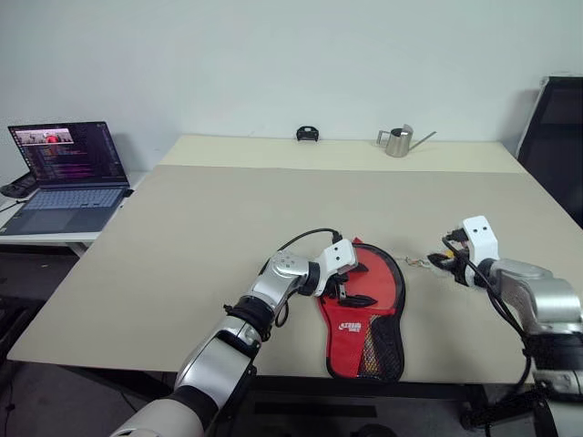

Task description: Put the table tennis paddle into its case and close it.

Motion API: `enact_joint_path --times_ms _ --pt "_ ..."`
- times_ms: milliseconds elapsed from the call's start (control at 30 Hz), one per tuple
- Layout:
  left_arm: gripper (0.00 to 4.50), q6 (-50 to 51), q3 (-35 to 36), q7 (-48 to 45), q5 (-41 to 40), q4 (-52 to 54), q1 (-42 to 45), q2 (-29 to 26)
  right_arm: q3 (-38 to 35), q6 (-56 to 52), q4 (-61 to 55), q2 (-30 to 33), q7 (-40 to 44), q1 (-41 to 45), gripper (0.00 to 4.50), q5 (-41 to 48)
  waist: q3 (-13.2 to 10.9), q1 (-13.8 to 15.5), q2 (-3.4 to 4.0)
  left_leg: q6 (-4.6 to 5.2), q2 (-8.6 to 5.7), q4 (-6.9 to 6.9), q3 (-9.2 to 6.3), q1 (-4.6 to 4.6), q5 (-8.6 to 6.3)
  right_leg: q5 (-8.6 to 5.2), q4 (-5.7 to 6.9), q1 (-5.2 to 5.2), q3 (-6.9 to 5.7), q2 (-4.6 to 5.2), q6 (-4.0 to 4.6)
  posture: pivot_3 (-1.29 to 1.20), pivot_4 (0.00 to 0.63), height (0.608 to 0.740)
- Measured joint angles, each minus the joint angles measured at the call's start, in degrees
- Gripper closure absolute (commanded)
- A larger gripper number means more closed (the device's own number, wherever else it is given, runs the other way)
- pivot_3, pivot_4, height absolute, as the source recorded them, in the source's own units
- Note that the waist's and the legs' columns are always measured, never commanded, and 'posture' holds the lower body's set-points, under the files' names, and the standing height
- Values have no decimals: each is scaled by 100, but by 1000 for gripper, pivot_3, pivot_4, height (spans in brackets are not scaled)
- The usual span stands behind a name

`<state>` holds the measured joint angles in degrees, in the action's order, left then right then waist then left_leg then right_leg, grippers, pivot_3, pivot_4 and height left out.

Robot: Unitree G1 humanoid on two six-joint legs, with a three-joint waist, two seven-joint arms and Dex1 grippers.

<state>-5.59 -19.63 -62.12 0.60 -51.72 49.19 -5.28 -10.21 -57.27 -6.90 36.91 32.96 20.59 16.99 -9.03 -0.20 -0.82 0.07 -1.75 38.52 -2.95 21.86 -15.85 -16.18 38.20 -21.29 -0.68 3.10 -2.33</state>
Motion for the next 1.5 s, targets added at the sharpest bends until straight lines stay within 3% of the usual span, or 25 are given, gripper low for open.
enact_joint_path --times_ms 167,367,533,833,967,1267,1500 --pt "348 -9 -8 -77 0 -52 13 8 -247 -1095 -1847 334 262 -1063 3827 794 25 7 -20 0 5 -42 2 -10 0 -7 -42 10 -2 -5 -13 0 150 740" --pt "348 -12 -12 -103 5 -84 28 20 -475 -1682 -3127 547 438 -2108 3827 1467 32 13 -42 -1 8 -50 1 -9 0 -15 -54 10 -5 -5 -27 0 150 740" --pt "348 -13 -15 -95 8 -91 16 36 -703 -1656 -3617 791 586 -2877 3828 1775 39 16 -60 -1 8 -53 1 -9 0 -17 -60 11 -7 -5 -30 0 150 740" --pt "348 -16 -27 -91 28 -122 -12 83 -1375 -1074 -4511 1373 1576 -4764 3829 2475 57 58 -80 0 13 -68 -6 -6 -4 -18 -108 29 -18 -11 -35 0 150 740" --pt "348 -17 -27 -75 30 -177 -7 89 -1265 -882 -4694 1347 1536 -4847 3829 2545 65 56 -91 -1 21 -68 -8 -17 -5 -19 -119 46 -23 -13 -35 0 150 740" --pt "348 -20 -26 -65 33 -189 -10 93 319 -732 -4655 923 764 -4126 3829 2473 81 54 -91 -5 25 -69 -11 -16 -7 -19 -123 43 -23 -16 -35 0 150 740" --pt "348 -20 -27 -75 33 -188 -13 83 588 -701 -4561 936 667 -3950 3829 2478 86 54 -90 -5 27 -70 -13 -17 -8 -19 -123 44 -25 -16 -35 0 150 740"
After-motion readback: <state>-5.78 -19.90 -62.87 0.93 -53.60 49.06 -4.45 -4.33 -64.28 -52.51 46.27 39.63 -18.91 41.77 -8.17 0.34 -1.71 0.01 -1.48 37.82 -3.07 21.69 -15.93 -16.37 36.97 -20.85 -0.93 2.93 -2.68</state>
